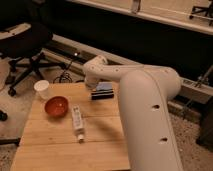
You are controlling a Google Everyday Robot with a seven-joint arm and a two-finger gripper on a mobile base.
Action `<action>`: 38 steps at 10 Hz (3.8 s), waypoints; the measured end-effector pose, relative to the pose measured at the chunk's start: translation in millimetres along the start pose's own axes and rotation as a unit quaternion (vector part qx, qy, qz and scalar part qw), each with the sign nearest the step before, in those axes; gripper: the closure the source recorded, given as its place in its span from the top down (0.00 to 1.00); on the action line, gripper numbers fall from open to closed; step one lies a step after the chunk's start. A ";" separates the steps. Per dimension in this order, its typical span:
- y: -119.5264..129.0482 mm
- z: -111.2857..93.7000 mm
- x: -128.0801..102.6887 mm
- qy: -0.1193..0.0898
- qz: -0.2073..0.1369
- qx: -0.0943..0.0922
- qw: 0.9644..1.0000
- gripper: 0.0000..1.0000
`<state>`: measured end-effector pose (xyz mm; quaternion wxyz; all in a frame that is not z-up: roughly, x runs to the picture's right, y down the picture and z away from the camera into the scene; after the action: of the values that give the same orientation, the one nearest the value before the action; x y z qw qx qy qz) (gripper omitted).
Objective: Drag the ceramic bowl in a circle
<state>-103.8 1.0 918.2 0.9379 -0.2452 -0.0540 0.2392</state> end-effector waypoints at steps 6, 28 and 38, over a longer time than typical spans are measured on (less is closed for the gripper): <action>-0.5 -0.7 -0.6 -0.001 0.000 0.001 1.000 0.24; 89.2 -17.5 -77.4 -0.135 -0.507 -0.029 0.851 0.24; 62.6 -44.8 -71.8 -0.174 -0.820 -0.023 0.545 0.27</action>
<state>-183.6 -4.7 849.8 0.6918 -0.0695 -0.3992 -0.5977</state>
